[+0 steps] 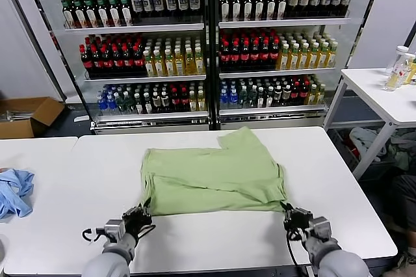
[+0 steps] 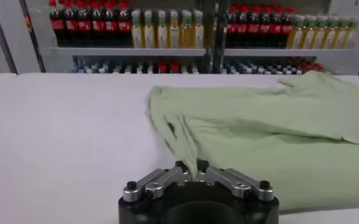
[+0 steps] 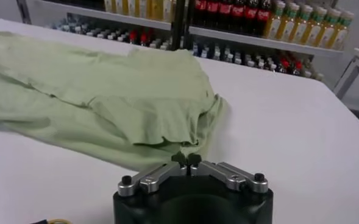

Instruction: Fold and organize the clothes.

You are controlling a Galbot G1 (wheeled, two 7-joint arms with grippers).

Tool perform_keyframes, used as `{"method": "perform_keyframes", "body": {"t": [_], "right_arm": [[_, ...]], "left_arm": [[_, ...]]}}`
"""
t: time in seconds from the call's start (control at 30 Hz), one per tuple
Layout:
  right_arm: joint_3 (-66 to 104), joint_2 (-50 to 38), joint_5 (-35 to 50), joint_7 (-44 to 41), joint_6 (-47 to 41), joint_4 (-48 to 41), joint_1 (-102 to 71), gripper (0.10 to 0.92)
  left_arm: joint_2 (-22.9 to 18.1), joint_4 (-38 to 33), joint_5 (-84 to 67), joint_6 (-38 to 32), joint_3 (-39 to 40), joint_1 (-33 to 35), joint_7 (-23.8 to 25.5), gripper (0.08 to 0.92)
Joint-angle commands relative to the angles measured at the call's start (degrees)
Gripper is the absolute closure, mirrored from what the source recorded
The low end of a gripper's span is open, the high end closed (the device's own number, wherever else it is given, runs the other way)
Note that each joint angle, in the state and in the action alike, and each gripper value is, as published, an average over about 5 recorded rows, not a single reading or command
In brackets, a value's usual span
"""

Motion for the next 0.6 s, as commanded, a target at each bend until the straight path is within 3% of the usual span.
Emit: {"method": "perform_keyframes", "body": {"t": [0.03, 0.37, 0.47, 0.6], "right_arm": [[5.7, -0.68, -3.71, 0.03, 0.58, 7.51, -14.72, 0.911], [9.69, -1.57, -7.34, 0.24, -0.76, 11.73, -20.59, 0.89], [11.01, -1.35, -7.5, 0.13, 0.2, 13.46, -20.76, 0.829], [12.07, -1.4, -6.61, 0.29, 2.3, 15.06, -18.78, 0.716]], "left_arm": [[-1.63, -11.98, 3.18, 0.1, -2.59, 14.81, 0.18, 0.859], [-2.51, -17.13, 9.39, 2.01, -3.85, 23.66, 1.71, 0.855], [-2.47, -18.84, 10.22, 2.43, -4.38, 24.7, 1.72, 0.833], [-1.64, -21.21, 10.02, 1.85, -5.85, 24.18, 1.36, 0.72]]}}
